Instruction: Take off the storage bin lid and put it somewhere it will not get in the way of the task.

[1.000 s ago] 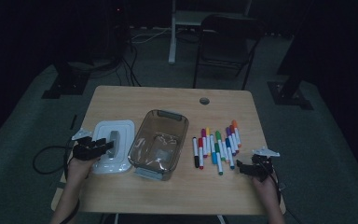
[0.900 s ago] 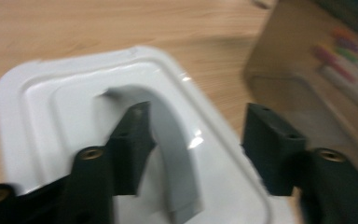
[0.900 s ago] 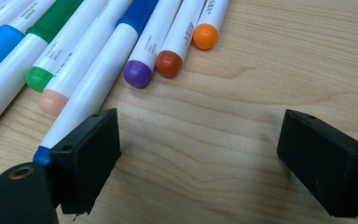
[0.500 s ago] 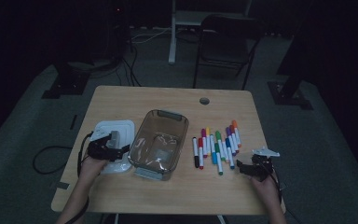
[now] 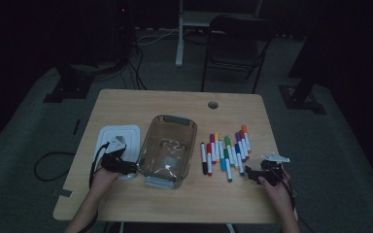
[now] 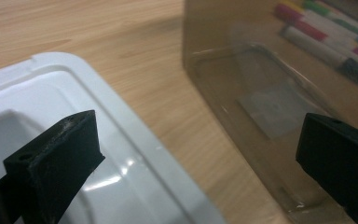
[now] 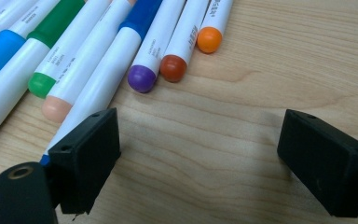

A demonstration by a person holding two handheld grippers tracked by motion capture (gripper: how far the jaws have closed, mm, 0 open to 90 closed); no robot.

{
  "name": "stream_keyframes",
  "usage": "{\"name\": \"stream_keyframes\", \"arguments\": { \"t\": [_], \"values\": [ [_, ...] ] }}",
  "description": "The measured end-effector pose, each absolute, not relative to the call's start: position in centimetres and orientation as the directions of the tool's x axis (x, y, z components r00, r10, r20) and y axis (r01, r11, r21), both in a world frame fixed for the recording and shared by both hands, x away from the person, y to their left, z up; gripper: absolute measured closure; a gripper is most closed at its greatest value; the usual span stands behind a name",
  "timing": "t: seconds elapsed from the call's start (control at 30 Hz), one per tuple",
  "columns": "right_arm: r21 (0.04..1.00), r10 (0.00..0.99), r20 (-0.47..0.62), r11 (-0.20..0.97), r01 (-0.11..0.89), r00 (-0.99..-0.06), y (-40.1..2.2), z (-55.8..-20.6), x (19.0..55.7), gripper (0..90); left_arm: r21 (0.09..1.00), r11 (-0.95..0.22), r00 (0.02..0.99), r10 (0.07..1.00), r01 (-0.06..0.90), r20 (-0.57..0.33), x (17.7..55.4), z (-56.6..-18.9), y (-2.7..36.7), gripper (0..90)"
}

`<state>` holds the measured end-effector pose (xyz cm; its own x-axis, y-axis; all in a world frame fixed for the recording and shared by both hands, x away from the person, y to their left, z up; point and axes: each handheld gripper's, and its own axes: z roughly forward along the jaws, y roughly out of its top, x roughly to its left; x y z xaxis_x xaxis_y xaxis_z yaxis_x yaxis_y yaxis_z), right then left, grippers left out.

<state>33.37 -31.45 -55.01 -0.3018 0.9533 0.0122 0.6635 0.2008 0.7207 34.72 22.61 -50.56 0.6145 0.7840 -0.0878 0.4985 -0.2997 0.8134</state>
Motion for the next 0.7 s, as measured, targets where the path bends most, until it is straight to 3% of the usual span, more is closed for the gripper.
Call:
{"name": "stream_keyframes", "arguments": {
  "t": [0.7],
  "values": [
    [0.723, 0.968, 0.016, 0.161, 0.672, -0.249, -31.3, -55.0, 33.9, 12.4, 0.825, -0.328, 0.665, 0.743, 0.46, -0.076, 31.8, -51.0, 18.2, 0.4]
  ]
}}
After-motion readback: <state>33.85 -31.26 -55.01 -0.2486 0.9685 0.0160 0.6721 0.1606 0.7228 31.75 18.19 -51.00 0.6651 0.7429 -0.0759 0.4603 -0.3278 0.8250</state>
